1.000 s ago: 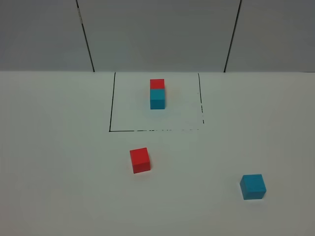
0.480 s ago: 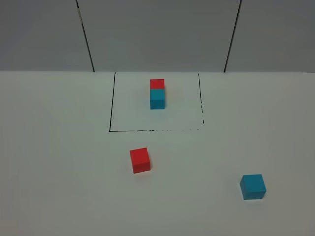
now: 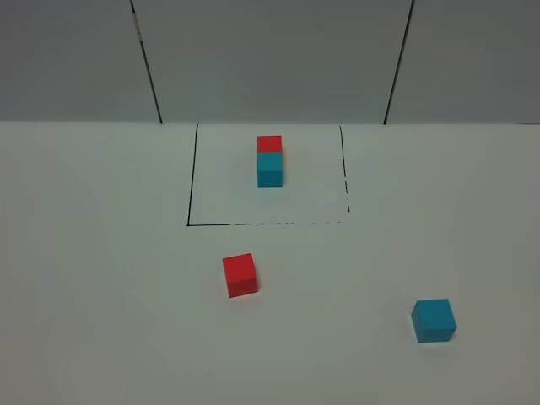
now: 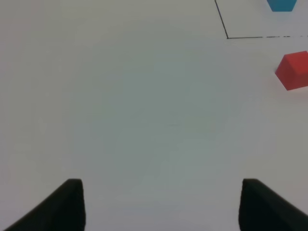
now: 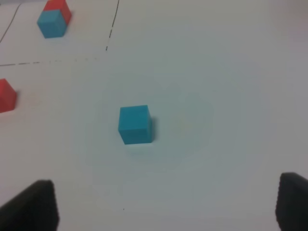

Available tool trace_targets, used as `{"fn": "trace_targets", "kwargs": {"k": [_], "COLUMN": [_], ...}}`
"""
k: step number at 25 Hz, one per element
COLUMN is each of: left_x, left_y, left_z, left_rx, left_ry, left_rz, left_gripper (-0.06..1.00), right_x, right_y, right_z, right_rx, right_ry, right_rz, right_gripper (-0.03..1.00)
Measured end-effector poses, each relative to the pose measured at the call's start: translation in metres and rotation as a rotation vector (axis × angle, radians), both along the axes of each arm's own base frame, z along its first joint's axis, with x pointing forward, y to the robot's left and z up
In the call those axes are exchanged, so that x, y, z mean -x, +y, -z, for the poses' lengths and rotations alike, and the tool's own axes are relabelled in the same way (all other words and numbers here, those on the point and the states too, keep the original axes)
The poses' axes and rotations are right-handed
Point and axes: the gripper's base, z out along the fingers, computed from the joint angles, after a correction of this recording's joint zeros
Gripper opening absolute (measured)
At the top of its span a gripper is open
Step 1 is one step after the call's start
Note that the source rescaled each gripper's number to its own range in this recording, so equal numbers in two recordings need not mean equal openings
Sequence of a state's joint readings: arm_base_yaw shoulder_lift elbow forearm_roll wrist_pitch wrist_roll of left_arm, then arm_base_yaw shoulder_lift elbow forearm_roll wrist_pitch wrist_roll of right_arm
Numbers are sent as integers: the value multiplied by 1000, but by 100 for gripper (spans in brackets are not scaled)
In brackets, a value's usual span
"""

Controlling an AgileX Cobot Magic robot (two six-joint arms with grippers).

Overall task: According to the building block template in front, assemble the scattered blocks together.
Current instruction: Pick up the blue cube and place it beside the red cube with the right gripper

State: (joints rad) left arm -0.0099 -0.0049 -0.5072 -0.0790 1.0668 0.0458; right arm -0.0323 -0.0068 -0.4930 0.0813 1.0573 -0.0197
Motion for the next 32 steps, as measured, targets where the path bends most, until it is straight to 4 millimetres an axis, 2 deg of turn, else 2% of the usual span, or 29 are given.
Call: {"fn": "trace_targets", "kwargs": {"k": [32], "left_x": [0], "left_y": [0], "left_z": [0], "left_rx": [3], "left_ry": [1], "left_rz": [1], "left_gripper": [41], "right_x": [0], "right_y": [0], "right_z": [0], "right_rx": [0], "right_ry": [0], "right_rz": [0], "right_gripper": [80]}}
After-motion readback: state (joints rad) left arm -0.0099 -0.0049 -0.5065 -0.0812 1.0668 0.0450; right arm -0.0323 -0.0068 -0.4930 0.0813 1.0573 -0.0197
